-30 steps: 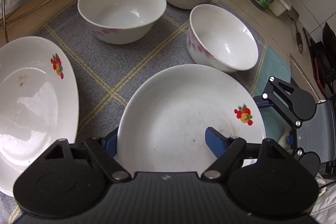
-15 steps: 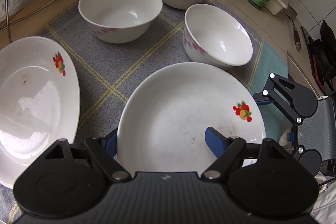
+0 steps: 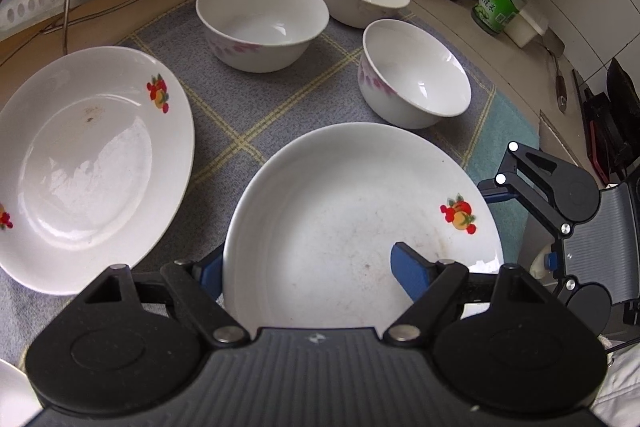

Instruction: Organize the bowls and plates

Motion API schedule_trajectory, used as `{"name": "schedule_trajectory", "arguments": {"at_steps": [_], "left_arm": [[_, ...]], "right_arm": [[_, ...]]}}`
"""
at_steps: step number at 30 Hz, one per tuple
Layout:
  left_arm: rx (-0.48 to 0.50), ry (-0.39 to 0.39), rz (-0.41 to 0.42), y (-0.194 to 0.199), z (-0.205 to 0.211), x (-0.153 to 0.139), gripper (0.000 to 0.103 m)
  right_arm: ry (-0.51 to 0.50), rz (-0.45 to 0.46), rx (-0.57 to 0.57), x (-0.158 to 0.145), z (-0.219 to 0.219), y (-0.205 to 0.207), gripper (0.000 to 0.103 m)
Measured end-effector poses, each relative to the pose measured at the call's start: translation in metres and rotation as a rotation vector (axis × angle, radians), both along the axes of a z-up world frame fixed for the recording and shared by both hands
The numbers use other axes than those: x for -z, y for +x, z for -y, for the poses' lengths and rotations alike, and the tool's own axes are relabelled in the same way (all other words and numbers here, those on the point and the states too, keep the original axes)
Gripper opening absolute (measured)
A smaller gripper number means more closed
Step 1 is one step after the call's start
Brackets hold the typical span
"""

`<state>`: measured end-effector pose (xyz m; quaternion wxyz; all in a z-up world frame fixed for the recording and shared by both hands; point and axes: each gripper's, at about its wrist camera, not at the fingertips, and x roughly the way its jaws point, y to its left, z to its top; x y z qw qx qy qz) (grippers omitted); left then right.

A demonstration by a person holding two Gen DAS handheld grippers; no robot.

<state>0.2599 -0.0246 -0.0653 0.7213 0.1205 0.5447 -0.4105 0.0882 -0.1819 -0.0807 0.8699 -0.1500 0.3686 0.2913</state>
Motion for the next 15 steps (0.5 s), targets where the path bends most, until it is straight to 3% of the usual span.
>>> {"name": "schedule_trajectory", "arguments": {"at_steps": [15], "left_arm": [[-0.133, -0.013, 0.045, -0.012, -0.084, -0.028, 0.082]], "right_arm": [[0.003, 0.024, -0.117, -0.019, -0.065, 0.008, 0.103]]}}
